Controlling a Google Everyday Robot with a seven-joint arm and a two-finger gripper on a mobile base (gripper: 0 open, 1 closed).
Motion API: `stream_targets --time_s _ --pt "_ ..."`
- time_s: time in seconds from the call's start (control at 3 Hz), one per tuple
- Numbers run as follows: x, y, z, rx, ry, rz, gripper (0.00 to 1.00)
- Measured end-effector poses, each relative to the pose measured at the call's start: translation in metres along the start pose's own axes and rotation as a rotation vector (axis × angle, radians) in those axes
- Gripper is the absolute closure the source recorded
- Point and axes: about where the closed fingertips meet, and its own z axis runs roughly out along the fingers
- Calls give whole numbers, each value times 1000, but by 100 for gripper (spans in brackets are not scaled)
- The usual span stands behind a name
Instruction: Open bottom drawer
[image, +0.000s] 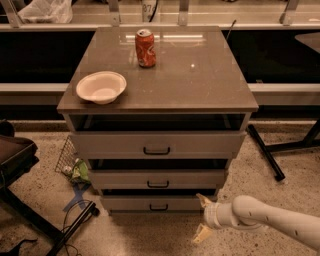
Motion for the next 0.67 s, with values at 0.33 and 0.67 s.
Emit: stream_targets --time_s 0.33,0.67 --pt "2 6 36 -25 -53 12 0" --pt "4 4 66 -35 -96 19 0"
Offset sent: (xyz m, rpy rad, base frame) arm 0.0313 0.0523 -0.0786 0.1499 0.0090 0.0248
